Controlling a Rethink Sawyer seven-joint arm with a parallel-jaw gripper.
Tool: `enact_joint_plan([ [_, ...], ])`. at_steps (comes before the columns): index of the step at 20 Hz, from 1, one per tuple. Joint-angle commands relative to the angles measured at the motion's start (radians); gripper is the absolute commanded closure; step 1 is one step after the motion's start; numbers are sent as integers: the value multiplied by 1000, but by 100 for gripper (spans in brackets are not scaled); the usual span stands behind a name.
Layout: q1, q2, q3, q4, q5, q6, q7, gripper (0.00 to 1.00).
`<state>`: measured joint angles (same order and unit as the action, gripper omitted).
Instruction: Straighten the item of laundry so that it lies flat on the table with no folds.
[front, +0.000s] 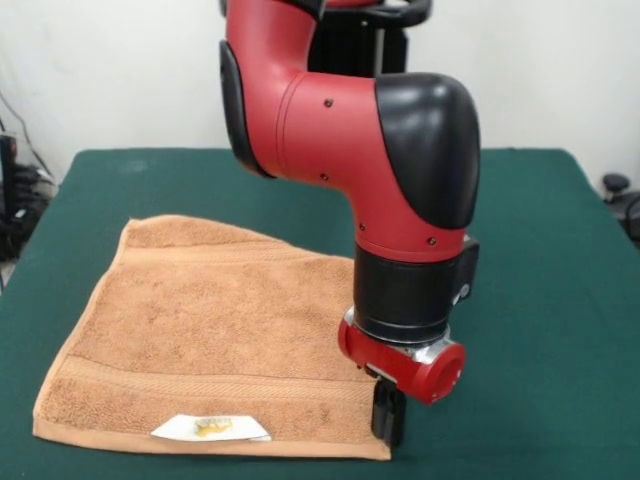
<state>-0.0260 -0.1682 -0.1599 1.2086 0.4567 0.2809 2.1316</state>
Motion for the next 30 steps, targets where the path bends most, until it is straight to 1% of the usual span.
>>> enact_joint_plan([
  [1,21,63,203,184,39,-88,233,100],
  [3,30,40,191,218,39,-81,241,100],
  [4,52,28,158,225,39,-62,248,100],
  [6,64,8,141,243,43,-34,250,100],
  [10,83,-8,111,245,35,-27,236,100],
  [14,78,-28,115,266,36,-11,225,100],
  [24,45,-34,150,292,32,-47,203,100],
  [27,30,-47,159,312,24,-49,190,100],
  [30,15,-90,160,359,4,-36,167,100],
])
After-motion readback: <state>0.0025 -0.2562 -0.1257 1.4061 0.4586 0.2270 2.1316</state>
